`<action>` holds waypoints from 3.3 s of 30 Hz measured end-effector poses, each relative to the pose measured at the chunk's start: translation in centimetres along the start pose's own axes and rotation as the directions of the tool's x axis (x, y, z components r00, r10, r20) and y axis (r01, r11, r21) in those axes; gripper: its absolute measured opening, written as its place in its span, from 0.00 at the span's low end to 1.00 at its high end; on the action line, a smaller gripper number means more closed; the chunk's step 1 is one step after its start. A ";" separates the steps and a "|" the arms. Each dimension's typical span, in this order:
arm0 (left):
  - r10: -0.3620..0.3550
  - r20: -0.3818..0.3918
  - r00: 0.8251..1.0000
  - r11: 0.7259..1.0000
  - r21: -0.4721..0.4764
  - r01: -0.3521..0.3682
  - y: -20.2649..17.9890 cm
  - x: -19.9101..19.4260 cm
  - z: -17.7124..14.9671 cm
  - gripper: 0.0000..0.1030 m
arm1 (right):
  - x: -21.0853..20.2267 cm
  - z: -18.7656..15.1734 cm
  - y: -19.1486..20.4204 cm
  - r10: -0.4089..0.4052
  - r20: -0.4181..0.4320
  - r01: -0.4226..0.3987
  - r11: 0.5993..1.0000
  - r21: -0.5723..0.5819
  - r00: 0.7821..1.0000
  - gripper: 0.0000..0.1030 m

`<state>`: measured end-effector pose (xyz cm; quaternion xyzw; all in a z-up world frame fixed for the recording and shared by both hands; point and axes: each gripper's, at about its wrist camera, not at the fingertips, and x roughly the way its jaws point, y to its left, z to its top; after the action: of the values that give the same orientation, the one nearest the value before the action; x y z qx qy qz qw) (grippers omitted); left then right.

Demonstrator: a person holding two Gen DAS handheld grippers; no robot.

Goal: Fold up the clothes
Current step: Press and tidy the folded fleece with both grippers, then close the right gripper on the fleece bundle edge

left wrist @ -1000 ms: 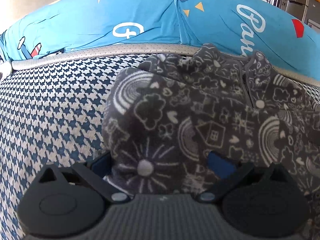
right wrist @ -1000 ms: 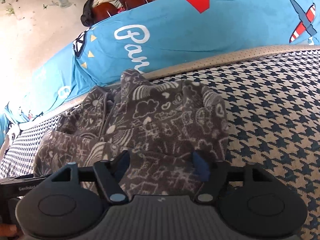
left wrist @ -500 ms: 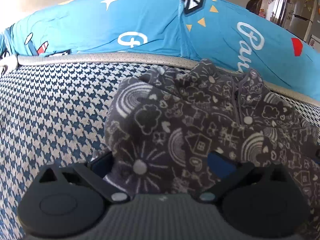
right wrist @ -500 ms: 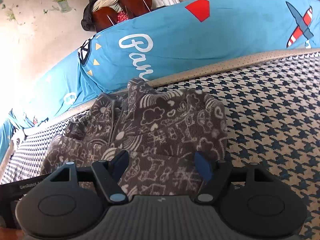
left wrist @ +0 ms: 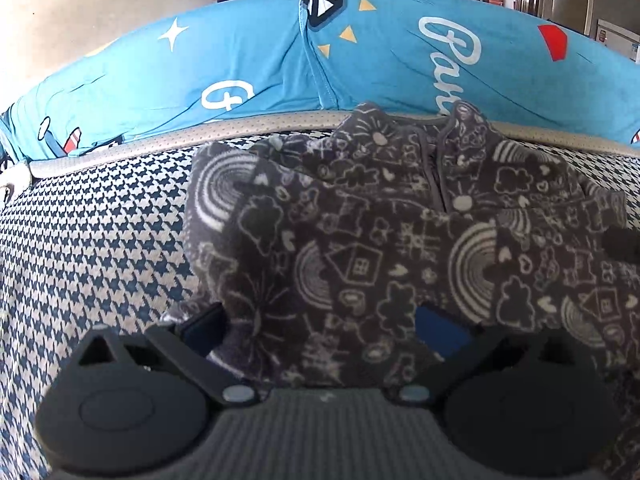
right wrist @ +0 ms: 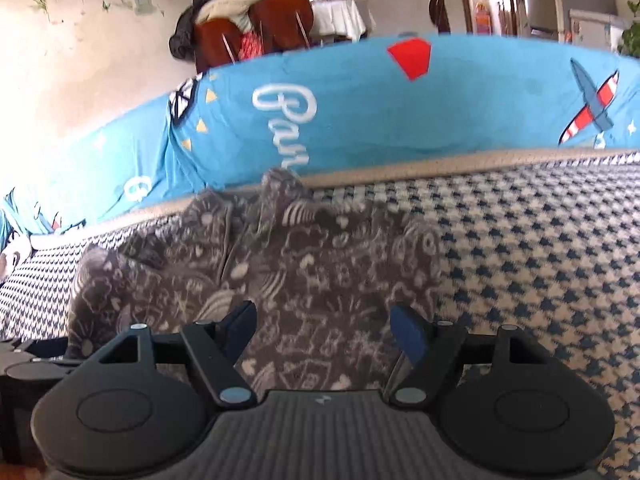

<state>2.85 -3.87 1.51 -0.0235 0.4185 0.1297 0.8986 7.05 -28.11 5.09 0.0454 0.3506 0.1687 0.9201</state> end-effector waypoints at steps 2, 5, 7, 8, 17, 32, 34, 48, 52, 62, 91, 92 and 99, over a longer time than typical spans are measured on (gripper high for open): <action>0.001 0.010 1.000 1.000 -0.008 -0.001 0.3 -0.2 0.1 1.00 | -0.3 0.2 -0.1 0.014 0.009 -0.014 1.000 0.005 1.000 0.72; 0.006 0.026 1.000 1.000 -0.007 -0.006 0.4 -0.6 0.3 1.00 | -0.3 0.2 -0.2 0.042 -0.022 -0.042 0.999 0.016 0.999 0.72; 0.010 0.036 0.999 1.000 -0.005 -0.010 0.4 -0.8 0.3 1.00 | 0.1 0.0 -0.3 0.063 -0.061 -0.061 0.998 0.026 0.996 0.72; 0.011 0.041 0.999 1.000 -0.004 -0.011 0.4 -1.0 0.3 1.00 | 0.5 -0.1 -0.4 0.070 -0.092 -0.067 0.997 0.033 0.993 0.74; 0.005 0.080 0.997 0.998 0.055 -0.010 -1.2 -2.2 0.0 1.00 | 1.6 -0.8 0.6 0.019 -0.138 -0.029 0.997 -0.070 0.990 0.86; -0.041 -0.016 0.999 0.995 0.086 0.042 -2.7 -0.1 -1.5 1.00 | 3.8 -1.8 -2.7 0.015 -0.265 0.023 0.990 0.137 0.964 1.00; -0.046 0.008 0.999 0.994 0.097 0.045 -3.1 -0.8 -1.6 1.00 | 3.6 -1.8 -3.3 0.040 -0.256 0.007 0.984 0.178 0.966 1.00; -0.096 0.100 0.990 0.982 0.169 0.078 -4.7 -2.2 -0.7 1.00 | 2.3 -1.3 -3.9 0.013 -0.200 0.027 0.981 0.194 0.980 1.00; -0.072 -0.005 0.997 0.997 -0.009 0.071 -1.3 0.6 -0.2 1.00 | 1.5 -0.8 -4.0 -0.001 -0.144 0.026 0.985 0.171 0.990 1.00; -0.111 -0.041 0.993 0.987 -0.121 0.106 0.4 1.7 -0.6 1.00 | 1.7 -0.5 -6.1 0.060 -0.121 -0.030 0.971 0.238 0.991 1.00; -0.192 -0.002 0.981 0.954 -0.233 0.187 3.8 -1.0 0.7 1.00 | 5.3 -0.8 -4.6 0.131 -0.070 -0.121 0.983 0.141 0.989 0.46; -0.192 -0.003 0.981 0.954 -0.235 0.186 3.9 -1.0 0.7 1.00 | 5.3 -0.7 -4.6 0.138 -0.067 -0.127 0.981 0.148 0.988 0.45; -0.189 -0.003 0.982 0.952 -0.245 0.183 4.1 -0.9 0.7 1.00 | 5.6 -1.0 -5.4 0.169 -0.064 -0.153 0.966 0.210 0.983 0.53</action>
<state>1.75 -0.05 2.92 -0.1745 0.4073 0.0944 0.8915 11.83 -31.28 -0.31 0.1609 0.3983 0.2078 0.8788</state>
